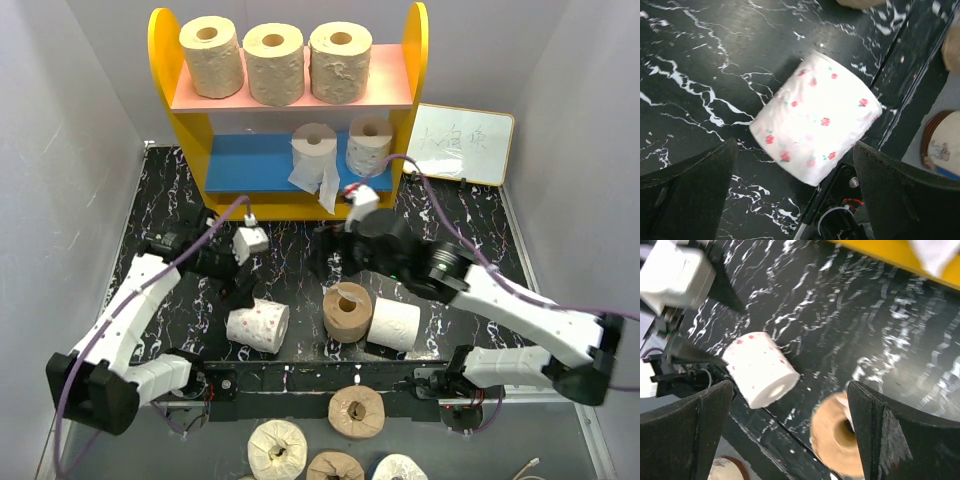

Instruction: Place and organize the paper towels onto the shelf

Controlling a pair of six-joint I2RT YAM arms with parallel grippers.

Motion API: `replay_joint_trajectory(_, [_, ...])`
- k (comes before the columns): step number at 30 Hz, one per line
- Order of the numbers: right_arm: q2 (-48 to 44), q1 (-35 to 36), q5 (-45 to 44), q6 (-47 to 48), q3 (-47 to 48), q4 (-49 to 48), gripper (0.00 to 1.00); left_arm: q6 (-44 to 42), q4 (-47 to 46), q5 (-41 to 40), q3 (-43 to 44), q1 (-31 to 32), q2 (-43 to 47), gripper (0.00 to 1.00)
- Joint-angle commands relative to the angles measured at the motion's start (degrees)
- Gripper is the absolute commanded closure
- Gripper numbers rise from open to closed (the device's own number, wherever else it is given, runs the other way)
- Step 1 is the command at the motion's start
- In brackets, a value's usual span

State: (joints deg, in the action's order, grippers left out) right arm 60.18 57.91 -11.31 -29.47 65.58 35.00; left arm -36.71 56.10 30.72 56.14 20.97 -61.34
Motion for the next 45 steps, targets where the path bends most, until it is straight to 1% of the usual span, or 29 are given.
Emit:
replay_joint_trajectory(1, [10.5,0.7,13.6,3.1,4.2,-6.1,0.01,-4.6,4.4,16.2,5.2,-12.9,-5.6,0.01])
replay_joint_trajectory(4, [10.1,0.9,23.1,2.0,-2.7,-15.9,0.01,-8.1,6.8,23.5,6.5,-23.5,-10.8,0.01])
replay_joint_trajectory(6, [9.5,0.9,28.0,-1.0,-8.2,-22.9,0.01,-11.7,9.8,27.9,8.2,-30.8,-14.3,0.02])
replay_joint_trajectory(9, [10.4,1.6,32.6,-6.0,-13.1,-28.6,0.01,-17.1,16.0,32.0,11.2,-35.6,-18.3,0.03])
replay_joint_trajectory(11, [11.1,3.4,32.8,-9.9,-15.1,-30.9,0.02,-18.7,17.7,33.8,11.7,-37.5,-18.8,0.03])
replay_joint_trajectory(15, [12.8,8.3,32.4,-20.8,-19.2,-38.6,0.02,-17.1,15.9,34.3,9.8,-38.7,-17.7,0.02])
replay_joint_trajectory(18, [15.3,11.5,31.0,-27.4,-18.7,-39.5,0.02,-15.4,14.4,35.8,8.0,-39.1,-17.3,0.02])
replay_joint_trajectory(21, [16.0,12.9,29.7,-34.5,-21.2,-45.7,0.02,-12.2,11.4,37.0,6.3,-39.3,-17.3,0.02])
replay_joint_trajectory(23, [15.5,12.9,27.1,-37.3,-23.2,-49.6,0.01,-10.7,9.4,37.5,4.8,-39.3,-15.7,0.01])
replay_joint_trajectory(26, [15.3,12.9,22.4,-36.9,-23.6,-50.4,0.01,-8.0,6.2,37.6,2.8,-39.3,-14.4,0.01])
replay_joint_trajectory(28, [16.3,12.9,21.0,-36.5,-23.3,-50.5,0.01,-6.3,4.4,37.2,1.9,-39.3,-13.7,0.01])
replay_joint_trajectory(30, [17.8,12.9,20.1,-36.1,-23.0,-50.4,0.02,0.0,-0.8,35.5,1.1,-39.4,-12.5,0.01])
replay_joint_trajectory(32, [19.2,12.9,18.7,-36.2,-23.2,-51.0,0.01,9.5,-7.9,33.1,-0.5,-39.7,-9.9,0.01])
replay_joint_trajectory(34, [20.6,12.9,18.0,-36.1,-23.7,-53.1,0.02,13.7,-12.8,31.6,-1.5,-40.1,-7.5,0.01])
replay_joint_trajectory(36, [22.2,12.9,18.2,-35.9,-23.6,-54.3,0.02,16.2,-15.8,28.8,-2.1,-40.4,-5.8,0.01])
replay_joint_trajectory(40, [24.1,12.9,17.4,-34.9,-23.3,-54.4,0.02,20.0,-18.2,22.9,-2.6,-40.7,-5.2,0.01])
replay_joint_trajectory(45, [25.4,12.9,16.5,-33.3,-22.9,-54.3,0.02,21.2,-15.2,20.8,-0.4,-40.9,-5.5,0.01])
